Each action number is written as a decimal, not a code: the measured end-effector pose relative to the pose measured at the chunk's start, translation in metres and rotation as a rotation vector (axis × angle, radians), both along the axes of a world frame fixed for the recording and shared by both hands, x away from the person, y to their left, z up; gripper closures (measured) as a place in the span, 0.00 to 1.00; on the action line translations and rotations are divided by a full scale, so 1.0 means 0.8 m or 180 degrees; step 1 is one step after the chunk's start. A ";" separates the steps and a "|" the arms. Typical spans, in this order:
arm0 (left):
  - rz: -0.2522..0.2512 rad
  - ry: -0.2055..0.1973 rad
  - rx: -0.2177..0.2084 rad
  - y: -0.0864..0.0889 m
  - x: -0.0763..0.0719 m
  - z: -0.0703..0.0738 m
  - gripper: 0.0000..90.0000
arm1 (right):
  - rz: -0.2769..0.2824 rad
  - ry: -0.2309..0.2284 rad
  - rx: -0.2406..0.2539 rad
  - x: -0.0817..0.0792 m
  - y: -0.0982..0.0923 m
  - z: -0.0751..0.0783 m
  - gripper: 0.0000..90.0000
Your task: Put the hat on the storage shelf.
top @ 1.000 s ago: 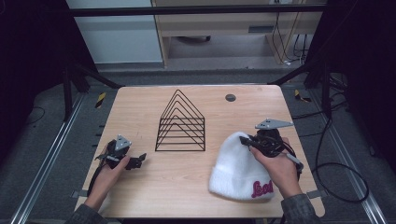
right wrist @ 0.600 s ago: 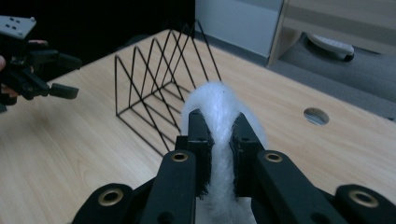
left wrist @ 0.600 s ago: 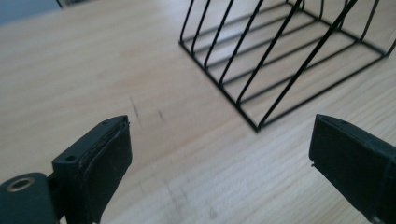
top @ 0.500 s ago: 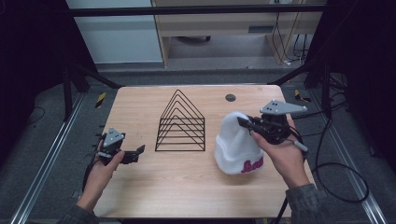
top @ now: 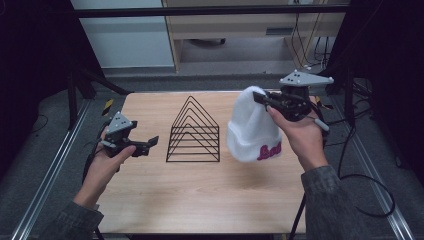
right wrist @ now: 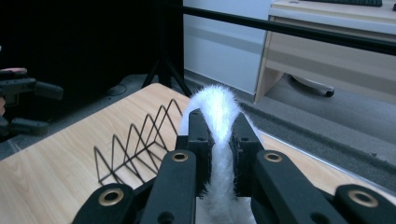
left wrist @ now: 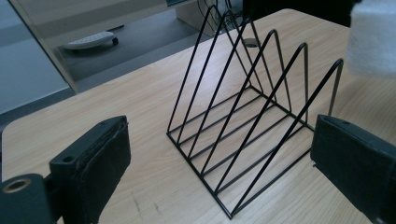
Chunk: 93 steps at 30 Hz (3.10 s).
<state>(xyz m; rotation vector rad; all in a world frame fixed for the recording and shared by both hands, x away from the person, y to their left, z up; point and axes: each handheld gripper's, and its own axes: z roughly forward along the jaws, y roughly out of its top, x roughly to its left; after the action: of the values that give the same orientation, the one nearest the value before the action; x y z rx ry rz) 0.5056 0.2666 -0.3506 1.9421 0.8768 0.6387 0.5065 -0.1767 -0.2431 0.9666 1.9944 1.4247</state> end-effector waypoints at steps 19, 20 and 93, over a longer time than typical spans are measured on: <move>-0.0281 -0.0063 -0.0177 -0.037 0.004 0.037 0.12 | 0.0140 -0.0377 0.0129 0.039 0.048 0.082 0.92; -0.0297 -0.0068 -0.0190 -0.040 0.005 0.038 0.12 | 0.0162 -0.0378 0.0161 0.041 0.052 0.084 0.92; -0.0223 -0.0203 -0.0156 -0.047 0.057 0.068 0.79 | 0.0376 -0.0404 -0.0047 0.089 0.137 0.066 0.91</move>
<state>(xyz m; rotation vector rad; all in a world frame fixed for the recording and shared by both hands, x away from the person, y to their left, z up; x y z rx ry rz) 0.5512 0.2290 -0.2961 1.8899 0.7745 0.6288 0.5778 -0.0672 -0.1903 0.7435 1.9933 1.4929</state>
